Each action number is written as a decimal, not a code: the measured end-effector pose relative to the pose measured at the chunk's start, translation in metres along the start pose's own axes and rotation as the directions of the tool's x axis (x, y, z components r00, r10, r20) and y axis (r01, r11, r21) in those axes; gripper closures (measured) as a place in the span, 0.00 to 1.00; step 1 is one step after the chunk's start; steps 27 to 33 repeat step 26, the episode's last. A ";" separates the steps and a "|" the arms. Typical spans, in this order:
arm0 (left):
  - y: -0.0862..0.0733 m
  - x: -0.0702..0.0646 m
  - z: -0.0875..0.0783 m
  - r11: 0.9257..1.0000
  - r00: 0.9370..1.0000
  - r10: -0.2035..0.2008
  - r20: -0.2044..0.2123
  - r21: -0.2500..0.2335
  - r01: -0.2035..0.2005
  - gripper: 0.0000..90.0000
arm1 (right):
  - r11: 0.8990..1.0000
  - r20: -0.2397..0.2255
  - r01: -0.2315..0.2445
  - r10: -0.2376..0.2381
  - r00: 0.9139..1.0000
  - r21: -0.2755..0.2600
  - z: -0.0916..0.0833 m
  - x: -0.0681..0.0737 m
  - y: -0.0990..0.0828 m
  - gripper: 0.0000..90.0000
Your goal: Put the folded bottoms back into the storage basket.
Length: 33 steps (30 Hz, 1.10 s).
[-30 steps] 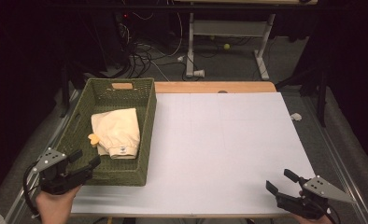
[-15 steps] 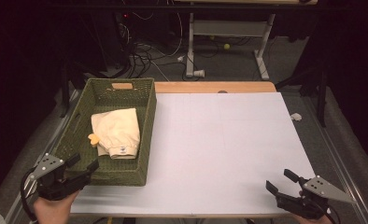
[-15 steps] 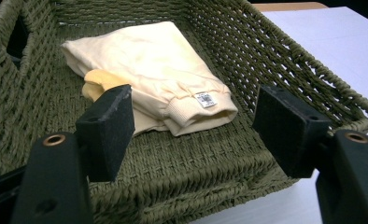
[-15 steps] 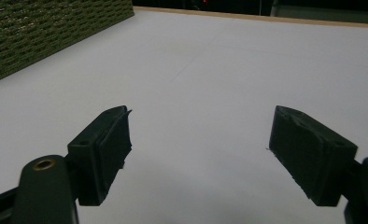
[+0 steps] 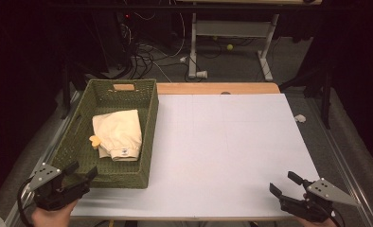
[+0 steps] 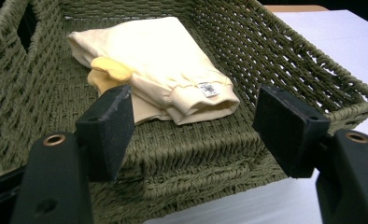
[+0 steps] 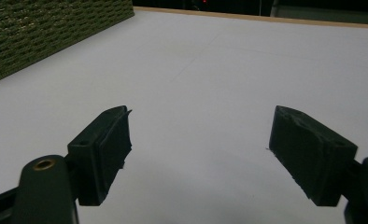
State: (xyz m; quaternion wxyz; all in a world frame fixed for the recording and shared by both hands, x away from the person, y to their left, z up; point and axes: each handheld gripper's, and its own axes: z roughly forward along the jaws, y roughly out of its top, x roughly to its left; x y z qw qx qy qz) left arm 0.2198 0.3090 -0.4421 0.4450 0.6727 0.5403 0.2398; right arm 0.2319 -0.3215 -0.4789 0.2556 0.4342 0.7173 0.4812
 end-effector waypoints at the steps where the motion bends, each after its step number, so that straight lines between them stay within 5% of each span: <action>1: -0.001 0.000 0.000 1.000 1.000 -0.004 0.000 -0.001 0.004 0.31 | 1.000 -0.001 0.001 -0.001 1.000 0.000 0.000 0.000 0.000 0.24; 15: -0.013 0.000 -0.009 0.999 1.000 -0.003 -0.013 -0.050 0.002 0.30 | 1.000 -0.002 0.000 0.000 1.000 -0.003 0.000 0.000 0.000 0.24; 33: -0.013 -0.002 -0.007 0.999 1.000 0.004 -0.009 -0.051 -0.004 0.29 | 1.000 -0.003 0.005 -0.005 1.000 -0.002 0.000 0.001 0.001 0.24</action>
